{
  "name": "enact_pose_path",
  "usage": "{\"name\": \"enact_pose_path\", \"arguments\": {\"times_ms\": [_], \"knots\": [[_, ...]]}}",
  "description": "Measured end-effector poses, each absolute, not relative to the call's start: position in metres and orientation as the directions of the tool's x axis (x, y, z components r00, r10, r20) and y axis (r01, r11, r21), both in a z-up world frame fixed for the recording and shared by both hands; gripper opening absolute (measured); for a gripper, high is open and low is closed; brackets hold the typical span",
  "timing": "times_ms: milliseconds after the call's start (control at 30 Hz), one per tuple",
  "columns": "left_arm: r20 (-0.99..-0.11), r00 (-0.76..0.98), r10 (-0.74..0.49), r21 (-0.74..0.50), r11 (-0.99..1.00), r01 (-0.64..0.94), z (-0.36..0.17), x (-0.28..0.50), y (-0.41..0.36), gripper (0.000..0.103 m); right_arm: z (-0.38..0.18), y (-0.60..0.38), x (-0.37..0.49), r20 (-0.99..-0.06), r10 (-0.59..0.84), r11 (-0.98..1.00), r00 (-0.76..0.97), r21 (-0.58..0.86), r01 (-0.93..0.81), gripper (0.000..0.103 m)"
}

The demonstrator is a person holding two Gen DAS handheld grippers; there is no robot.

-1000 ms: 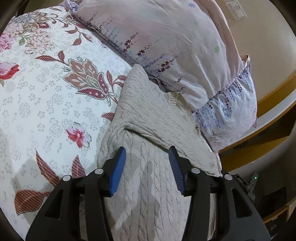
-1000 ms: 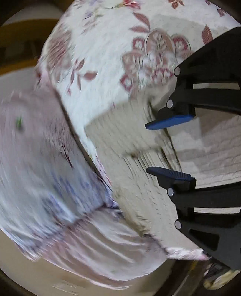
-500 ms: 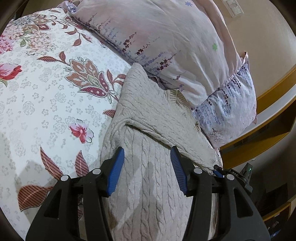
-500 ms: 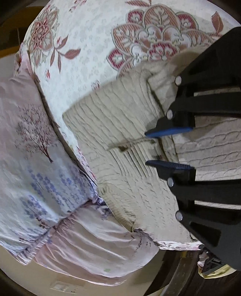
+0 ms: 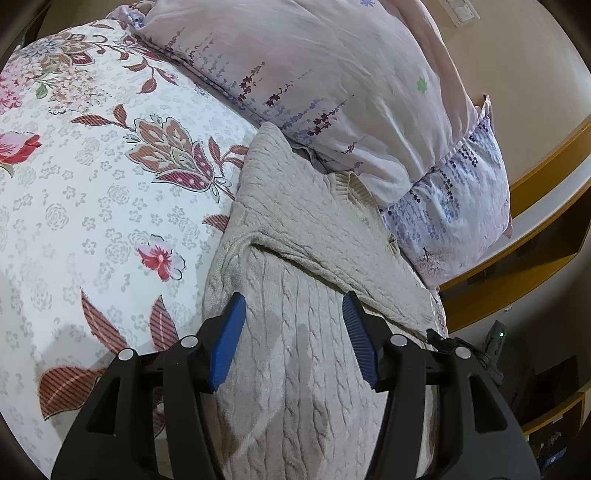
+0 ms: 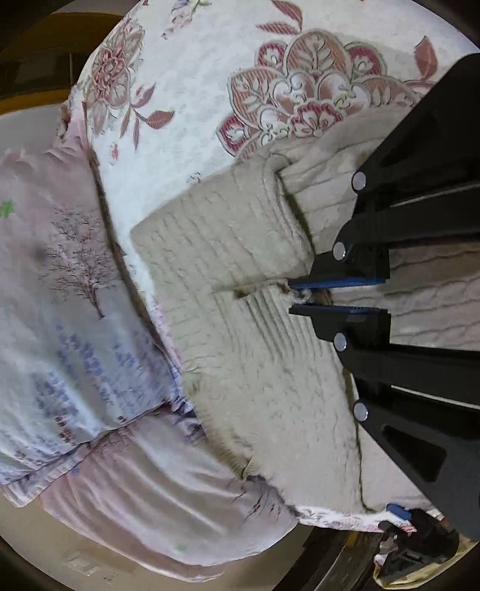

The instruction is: Fold small clothes

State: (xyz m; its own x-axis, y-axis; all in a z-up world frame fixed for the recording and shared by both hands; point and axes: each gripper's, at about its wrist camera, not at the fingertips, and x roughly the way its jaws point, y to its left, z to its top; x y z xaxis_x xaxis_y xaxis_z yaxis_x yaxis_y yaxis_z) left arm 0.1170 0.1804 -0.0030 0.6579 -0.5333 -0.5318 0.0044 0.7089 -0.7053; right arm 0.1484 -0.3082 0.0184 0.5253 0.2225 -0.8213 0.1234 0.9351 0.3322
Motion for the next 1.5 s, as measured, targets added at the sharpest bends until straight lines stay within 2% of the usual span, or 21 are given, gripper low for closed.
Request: {"name": "enact_pose_path", "arguments": {"times_ms": [67,100,167,267,367,533,700,767,1067,1267,1500], "knots": [[-0.53,0.653,-0.541,-0.704,0.71,0.017,-0.001,0.111,0.181,0.056,0.024,-0.311,0.144,-0.819,0.231,0.935,0.525,0.336,0.113,0.02],[-0.525,0.652,-0.547,-0.705,0.709,0.027,0.001,0.107,0.183,0.056,0.028,-0.315,0.14,-0.814,0.237,0.933,0.531,0.343,0.109,0.021],[-0.518,0.653,-0.552,-0.701,0.712,0.046,0.004,0.098,0.187,0.056,0.036,-0.325,0.131,-0.797,0.259,0.924,0.545,0.368,0.1,0.035],[-0.524,0.656,-0.544,-0.681,0.73,0.062,0.009,0.086,0.193,0.058,0.045,-0.345,0.114,-0.781,0.279,0.912,0.559,0.398,0.1,0.044],[-0.539,0.653,-0.532,-0.656,0.752,0.071,0.013,0.072,0.201,0.059,0.048,-0.367,0.094,-0.784,0.297,0.902,0.545,0.417,0.109,0.048],[-0.568,0.621,-0.541,-0.633,0.769,0.091,0.011,0.049,0.208,0.059,0.048,-0.399,0.056,-0.799,0.32,0.886,0.509,0.443,0.138,0.048],[-0.563,0.572,-0.596,-0.675,0.731,0.098,0.003,0.027,0.205,0.059,0.031,-0.406,0.029,-0.816,0.396,0.86,0.421,0.49,0.142,0.047],[-0.561,0.555,-0.614,-0.69,0.717,0.095,-0.001,0.019,0.202,0.059,0.026,-0.405,0.021,-0.814,0.419,0.851,0.403,0.506,0.136,0.04],[-0.53,0.505,-0.681,-0.743,0.66,0.111,-0.011,-0.012,0.191,0.048,0.021,-0.396,-0.015,-0.774,0.518,0.81,0.363,0.581,0.083,0.025],[-0.499,0.454,-0.738,-0.786,0.607,0.122,-0.016,-0.023,0.183,0.042,0.02,-0.383,-0.033,-0.763,0.555,0.804,0.332,0.594,0.021,0.023],[-0.515,0.366,-0.775,-0.774,0.604,0.19,-0.015,-0.028,0.165,0.039,0.025,-0.366,-0.05,-0.76,0.582,0.806,0.289,0.586,-0.081,0.023]]}}
